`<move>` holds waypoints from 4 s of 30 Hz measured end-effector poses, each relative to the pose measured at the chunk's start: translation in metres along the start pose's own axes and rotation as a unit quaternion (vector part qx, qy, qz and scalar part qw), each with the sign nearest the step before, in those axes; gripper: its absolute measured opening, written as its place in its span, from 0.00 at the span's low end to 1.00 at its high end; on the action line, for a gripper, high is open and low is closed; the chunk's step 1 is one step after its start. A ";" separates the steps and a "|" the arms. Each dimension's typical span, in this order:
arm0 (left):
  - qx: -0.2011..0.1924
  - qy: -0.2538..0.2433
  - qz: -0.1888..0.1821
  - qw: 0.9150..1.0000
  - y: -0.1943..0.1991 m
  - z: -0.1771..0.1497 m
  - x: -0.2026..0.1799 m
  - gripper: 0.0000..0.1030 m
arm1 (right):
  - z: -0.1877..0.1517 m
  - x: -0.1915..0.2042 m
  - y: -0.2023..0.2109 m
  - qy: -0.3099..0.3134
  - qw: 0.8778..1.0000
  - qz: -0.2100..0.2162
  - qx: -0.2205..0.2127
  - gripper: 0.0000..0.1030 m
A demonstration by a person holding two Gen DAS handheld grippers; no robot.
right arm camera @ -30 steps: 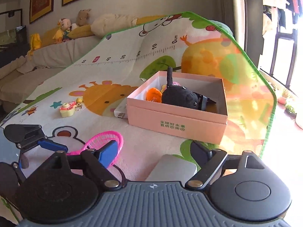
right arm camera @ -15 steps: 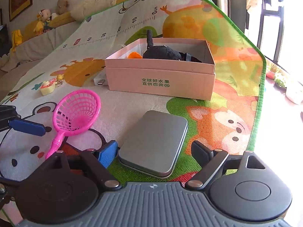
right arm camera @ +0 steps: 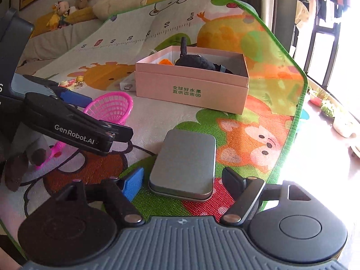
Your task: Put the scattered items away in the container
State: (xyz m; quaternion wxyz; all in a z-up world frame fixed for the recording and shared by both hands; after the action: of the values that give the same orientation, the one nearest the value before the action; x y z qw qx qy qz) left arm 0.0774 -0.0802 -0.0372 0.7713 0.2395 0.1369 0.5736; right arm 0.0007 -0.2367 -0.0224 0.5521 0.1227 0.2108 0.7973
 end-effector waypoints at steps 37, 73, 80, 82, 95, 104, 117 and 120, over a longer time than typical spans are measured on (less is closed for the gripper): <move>-0.065 -0.021 -0.077 0.995 0.061 0.054 -0.017 0.84 | 0.051 -0.020 0.048 -0.015 0.997 -0.001 -0.077 0.62; -0.082 0.084 -0.050 0.992 -0.021 0.059 0.105 0.99 | 0.170 -0.095 -0.163 -0.089 0.996 -0.002 -0.031 0.71; -0.053 0.103 0.010 0.993 0.004 0.005 0.139 1.00 | 0.156 -0.065 -0.141 -0.064 0.997 -0.016 -0.045 0.92; -0.051 0.108 0.022 0.993 0.005 -0.001 0.148 1.00 | 0.152 -0.045 -0.131 -0.032 0.998 -0.017 -0.055 0.96; -0.082 0.093 0.022 0.992 0.017 0.008 0.150 1.00 | 0.138 0.088 -0.088 0.140 0.985 0.054 -0.090 0.99; -0.080 -0.029 -0.139 0.987 -0.040 0.042 0.108 1.00 | 0.062 0.064 -0.071 0.047 0.995 0.088 0.015 1.00; -0.021 0.129 -0.303 0.944 -0.130 0.088 0.148 1.00 | 0.029 0.057 -0.061 -0.016 0.992 0.120 0.032 1.00; 0.033 0.185 -0.317 0.930 -0.160 0.084 0.151 1.00 | 0.030 0.056 -0.062 -0.021 0.992 0.122 0.031 1.00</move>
State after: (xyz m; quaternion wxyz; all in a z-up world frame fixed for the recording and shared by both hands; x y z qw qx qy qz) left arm 0.2953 0.0092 -0.0401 0.8655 0.0993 0.3646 0.3289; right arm 0.0449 -0.1599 -0.0276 0.4505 0.1812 0.2071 0.8493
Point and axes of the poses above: each gripper's, at about its wrist camera, not at the fingertips, and y roughly against the way its jaws point, x to its left, z to its top, the point moved 6 cm from there along -y, roughly the way its jaws point, and after that the axes turned 9 degrees about -x, right-handed, at the moved point
